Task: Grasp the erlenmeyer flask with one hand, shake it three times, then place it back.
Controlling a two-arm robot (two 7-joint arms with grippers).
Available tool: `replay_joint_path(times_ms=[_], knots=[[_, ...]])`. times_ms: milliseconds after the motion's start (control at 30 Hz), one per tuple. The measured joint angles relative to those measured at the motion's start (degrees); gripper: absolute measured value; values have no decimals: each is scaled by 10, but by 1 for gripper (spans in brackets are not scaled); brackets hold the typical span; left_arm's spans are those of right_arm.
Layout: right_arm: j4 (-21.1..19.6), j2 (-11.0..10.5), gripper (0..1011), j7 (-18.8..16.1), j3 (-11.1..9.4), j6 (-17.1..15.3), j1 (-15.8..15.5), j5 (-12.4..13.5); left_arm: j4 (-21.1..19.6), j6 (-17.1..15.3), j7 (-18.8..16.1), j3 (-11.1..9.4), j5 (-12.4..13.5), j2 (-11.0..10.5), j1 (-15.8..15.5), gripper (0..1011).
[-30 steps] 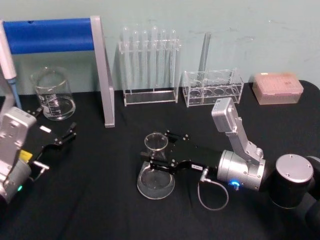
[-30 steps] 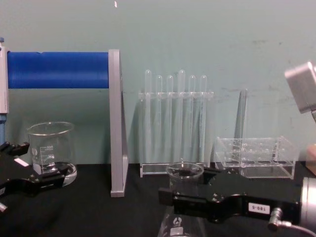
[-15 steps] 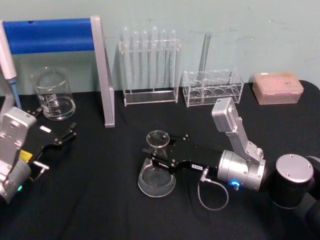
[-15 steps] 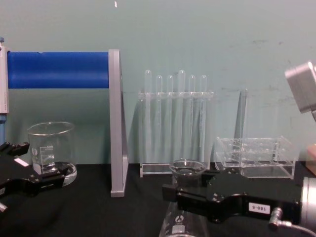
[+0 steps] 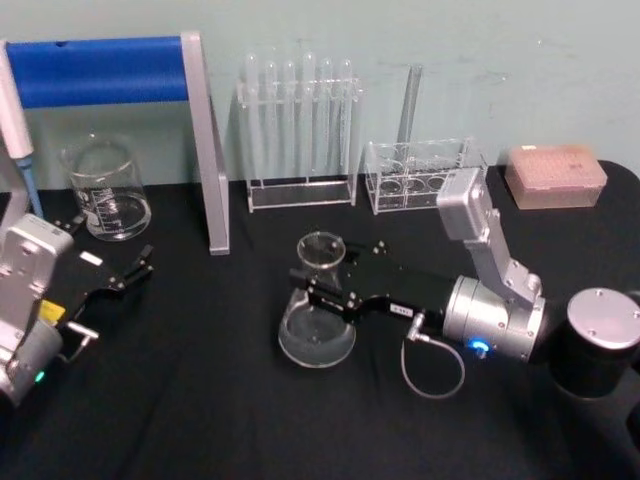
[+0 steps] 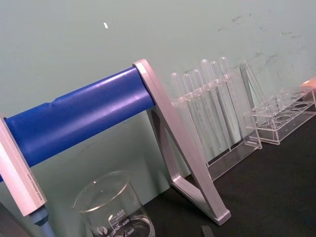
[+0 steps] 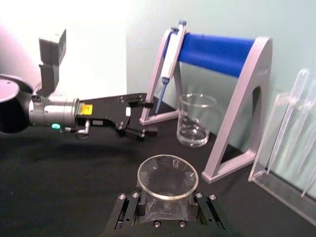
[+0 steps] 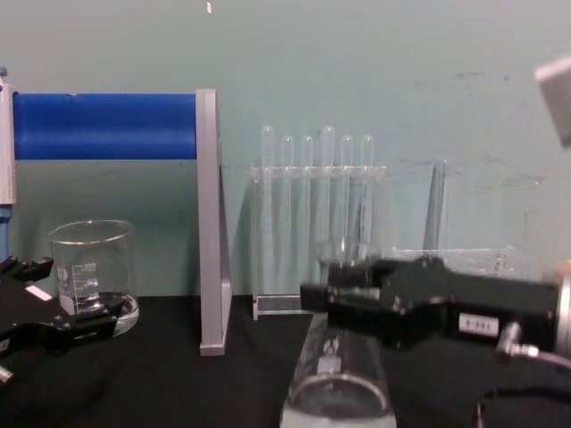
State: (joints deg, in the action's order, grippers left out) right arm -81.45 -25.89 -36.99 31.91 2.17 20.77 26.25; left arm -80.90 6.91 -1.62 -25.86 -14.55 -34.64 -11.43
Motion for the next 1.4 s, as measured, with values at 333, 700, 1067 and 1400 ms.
replay_joint_path(times_ms=[333,700,1067,1400], knots=[[-65,-18,449,33,-21,-39,0,5,0,0,0,0,0,0,0,1001],[-96,-29,449,48,-32,-61,-3,19,0,0,0,0,0,0,0,1001],[-96,-30,449,53,-30,-63,-4,19,0,0,0,0,0,0,0,1001],[-97,-30,449,53,-28,-64,-4,20,0,0,0,0,0,0,0,1001]])
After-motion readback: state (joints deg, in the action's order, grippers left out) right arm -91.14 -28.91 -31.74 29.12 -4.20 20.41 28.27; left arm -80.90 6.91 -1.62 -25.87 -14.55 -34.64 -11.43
